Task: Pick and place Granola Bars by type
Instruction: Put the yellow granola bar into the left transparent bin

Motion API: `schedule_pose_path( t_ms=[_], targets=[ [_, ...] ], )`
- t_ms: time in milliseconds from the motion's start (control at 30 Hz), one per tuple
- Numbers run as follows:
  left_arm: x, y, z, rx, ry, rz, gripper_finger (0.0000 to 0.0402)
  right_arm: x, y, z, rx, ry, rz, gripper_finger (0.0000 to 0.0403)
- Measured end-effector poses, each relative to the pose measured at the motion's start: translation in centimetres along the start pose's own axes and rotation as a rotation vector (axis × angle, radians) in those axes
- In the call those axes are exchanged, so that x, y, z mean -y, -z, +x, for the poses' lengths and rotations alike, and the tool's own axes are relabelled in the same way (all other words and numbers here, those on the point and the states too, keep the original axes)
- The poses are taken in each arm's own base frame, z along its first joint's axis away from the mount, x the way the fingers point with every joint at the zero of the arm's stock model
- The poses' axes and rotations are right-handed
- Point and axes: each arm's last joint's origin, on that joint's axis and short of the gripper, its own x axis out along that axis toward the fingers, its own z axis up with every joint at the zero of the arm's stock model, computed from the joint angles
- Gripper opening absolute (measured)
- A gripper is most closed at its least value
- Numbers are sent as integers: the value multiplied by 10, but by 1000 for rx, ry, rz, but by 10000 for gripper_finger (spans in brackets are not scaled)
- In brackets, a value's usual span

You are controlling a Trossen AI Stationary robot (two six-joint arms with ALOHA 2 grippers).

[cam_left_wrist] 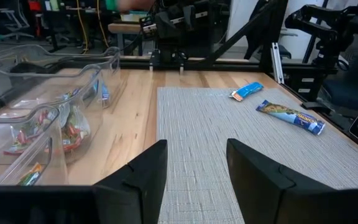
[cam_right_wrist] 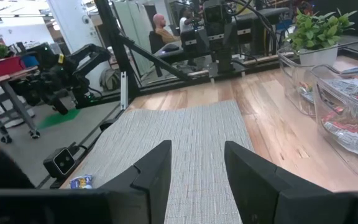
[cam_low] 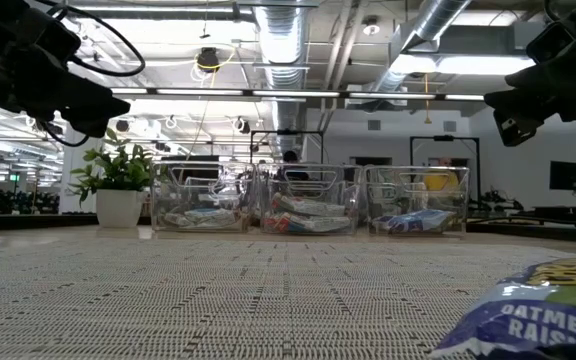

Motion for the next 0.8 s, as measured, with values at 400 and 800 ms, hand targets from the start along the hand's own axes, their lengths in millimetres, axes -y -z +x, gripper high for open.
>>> schedule_pose_path(
  t_ms=[400, 800],
  targets=[
    [0, 0, 0, -1, 0, 2, 157, 0, -1, 0, 6, 0, 4, 143],
    [0, 0, 0, -2, 0, 3, 157, -5, -17, -1, -27, 5, 1027, 141]
  ],
)
